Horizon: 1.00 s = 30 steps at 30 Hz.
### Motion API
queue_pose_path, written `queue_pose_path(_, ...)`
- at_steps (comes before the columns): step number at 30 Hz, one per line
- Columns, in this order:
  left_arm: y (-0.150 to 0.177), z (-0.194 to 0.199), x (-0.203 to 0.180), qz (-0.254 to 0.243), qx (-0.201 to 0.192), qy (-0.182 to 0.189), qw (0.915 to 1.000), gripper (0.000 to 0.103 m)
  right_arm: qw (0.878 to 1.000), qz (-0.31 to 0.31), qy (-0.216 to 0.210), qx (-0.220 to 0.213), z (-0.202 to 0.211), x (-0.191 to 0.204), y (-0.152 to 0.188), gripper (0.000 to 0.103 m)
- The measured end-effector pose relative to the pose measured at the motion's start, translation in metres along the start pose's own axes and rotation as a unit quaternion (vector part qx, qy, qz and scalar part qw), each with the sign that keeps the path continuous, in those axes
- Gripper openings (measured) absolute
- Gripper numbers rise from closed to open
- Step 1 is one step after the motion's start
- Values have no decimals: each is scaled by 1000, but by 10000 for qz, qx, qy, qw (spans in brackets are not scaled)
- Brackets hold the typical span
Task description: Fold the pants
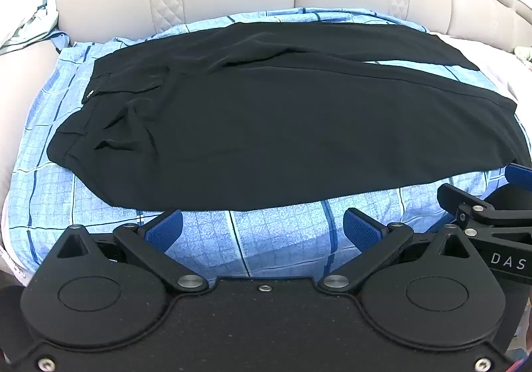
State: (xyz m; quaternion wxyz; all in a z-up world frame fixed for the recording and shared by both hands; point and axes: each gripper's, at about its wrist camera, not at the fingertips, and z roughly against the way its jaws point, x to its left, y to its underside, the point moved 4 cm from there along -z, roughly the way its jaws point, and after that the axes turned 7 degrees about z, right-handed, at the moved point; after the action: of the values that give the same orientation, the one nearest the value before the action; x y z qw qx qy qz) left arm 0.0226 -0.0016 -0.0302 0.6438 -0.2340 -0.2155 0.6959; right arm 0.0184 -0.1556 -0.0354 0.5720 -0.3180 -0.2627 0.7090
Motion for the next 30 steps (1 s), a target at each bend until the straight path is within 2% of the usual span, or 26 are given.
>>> queue_pose_path(4,1,2,-5,-73,-68,-158,9998,103,10000,-23,-14,4,-2,-3,3,103)
queue_pose_path(9,-4,4,0,62,39,-9,10000,103,10000,5,-38,-11,1,-7,2,103)
queue_pose_path(30,-1,2,1,101,18,-44,9999,103,9999,107,37,-66,5,-2,1,103)
